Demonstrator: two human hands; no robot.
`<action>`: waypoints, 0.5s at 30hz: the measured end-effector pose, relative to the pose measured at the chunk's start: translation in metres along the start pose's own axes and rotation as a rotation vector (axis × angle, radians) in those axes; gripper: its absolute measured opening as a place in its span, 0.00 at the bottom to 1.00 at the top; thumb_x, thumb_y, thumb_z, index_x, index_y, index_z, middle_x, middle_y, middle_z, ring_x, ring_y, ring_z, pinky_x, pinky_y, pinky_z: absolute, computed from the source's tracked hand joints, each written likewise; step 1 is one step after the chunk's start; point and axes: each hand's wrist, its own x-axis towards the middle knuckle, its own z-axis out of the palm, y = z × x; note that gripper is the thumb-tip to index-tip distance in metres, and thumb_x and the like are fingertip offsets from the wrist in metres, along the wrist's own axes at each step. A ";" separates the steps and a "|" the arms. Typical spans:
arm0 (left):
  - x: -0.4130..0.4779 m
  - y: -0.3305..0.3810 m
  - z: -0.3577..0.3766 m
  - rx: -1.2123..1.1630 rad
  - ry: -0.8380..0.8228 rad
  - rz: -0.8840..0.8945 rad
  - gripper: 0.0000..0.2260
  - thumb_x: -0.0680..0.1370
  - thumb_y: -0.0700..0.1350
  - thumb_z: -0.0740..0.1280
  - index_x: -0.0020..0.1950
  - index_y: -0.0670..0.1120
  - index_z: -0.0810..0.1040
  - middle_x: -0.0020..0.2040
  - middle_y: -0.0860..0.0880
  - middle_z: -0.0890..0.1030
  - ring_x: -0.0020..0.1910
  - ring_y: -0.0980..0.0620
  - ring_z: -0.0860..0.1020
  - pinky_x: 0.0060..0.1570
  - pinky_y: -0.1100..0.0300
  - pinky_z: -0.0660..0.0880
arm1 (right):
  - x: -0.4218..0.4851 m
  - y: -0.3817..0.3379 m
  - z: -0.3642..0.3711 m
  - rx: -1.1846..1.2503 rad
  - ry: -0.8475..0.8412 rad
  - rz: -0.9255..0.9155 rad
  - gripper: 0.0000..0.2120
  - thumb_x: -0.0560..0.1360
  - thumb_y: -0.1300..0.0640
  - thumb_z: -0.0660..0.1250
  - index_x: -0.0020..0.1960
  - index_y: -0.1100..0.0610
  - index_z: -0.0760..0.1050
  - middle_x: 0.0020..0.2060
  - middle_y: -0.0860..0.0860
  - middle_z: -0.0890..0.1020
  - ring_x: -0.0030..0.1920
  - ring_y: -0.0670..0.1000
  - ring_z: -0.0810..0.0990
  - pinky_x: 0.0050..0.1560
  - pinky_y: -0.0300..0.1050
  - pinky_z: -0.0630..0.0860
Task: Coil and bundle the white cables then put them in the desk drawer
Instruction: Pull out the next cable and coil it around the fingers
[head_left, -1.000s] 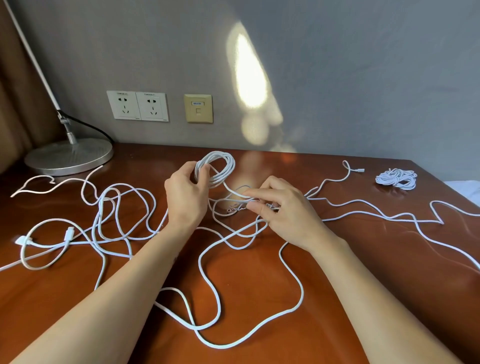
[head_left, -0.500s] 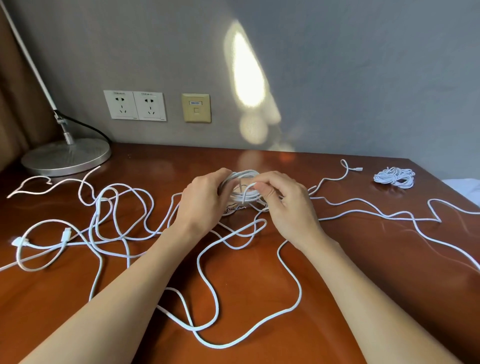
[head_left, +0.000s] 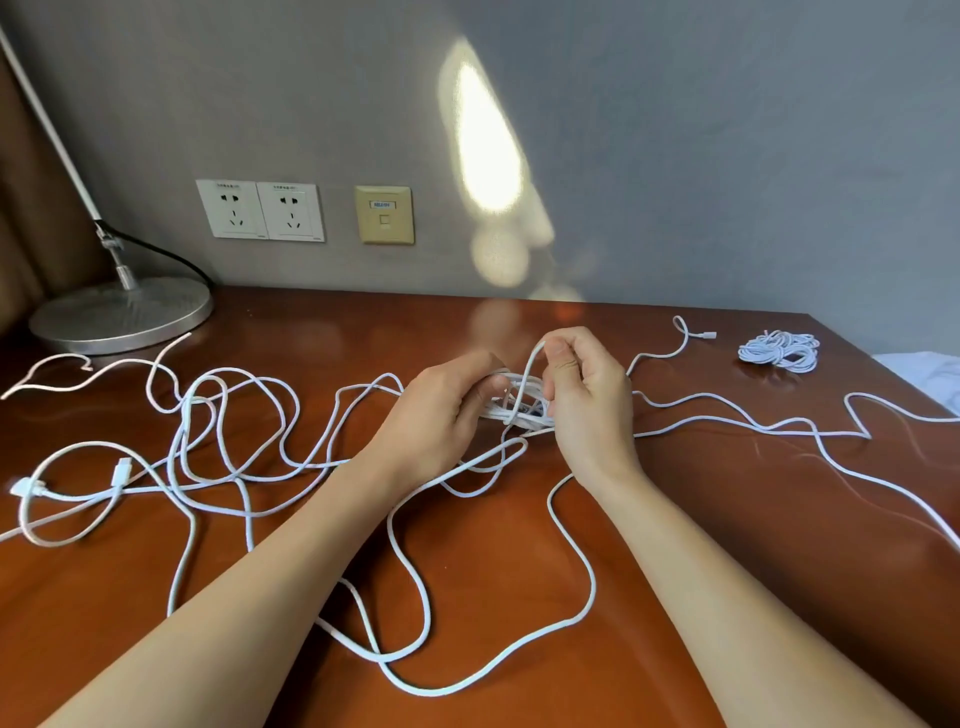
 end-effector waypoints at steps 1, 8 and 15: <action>0.000 0.002 0.001 -0.012 -0.003 0.007 0.10 0.87 0.47 0.59 0.49 0.46 0.76 0.40 0.53 0.76 0.39 0.51 0.75 0.40 0.57 0.71 | 0.001 0.001 0.000 0.002 0.016 0.018 0.11 0.86 0.52 0.60 0.48 0.49 0.77 0.28 0.43 0.74 0.32 0.45 0.73 0.40 0.53 0.76; 0.002 0.002 0.003 -0.057 -0.078 -0.017 0.15 0.86 0.47 0.58 0.47 0.39 0.75 0.40 0.45 0.76 0.39 0.46 0.73 0.42 0.48 0.71 | 0.007 0.008 -0.001 0.031 0.066 0.137 0.11 0.85 0.49 0.59 0.46 0.46 0.77 0.25 0.41 0.74 0.30 0.47 0.72 0.37 0.50 0.73; 0.002 0.007 -0.001 -0.078 -0.169 -0.030 0.16 0.85 0.50 0.57 0.44 0.40 0.72 0.37 0.46 0.73 0.36 0.53 0.67 0.38 0.59 0.66 | 0.012 0.007 -0.004 0.062 0.066 0.310 0.12 0.86 0.52 0.59 0.49 0.52 0.79 0.27 0.42 0.72 0.27 0.42 0.70 0.33 0.39 0.68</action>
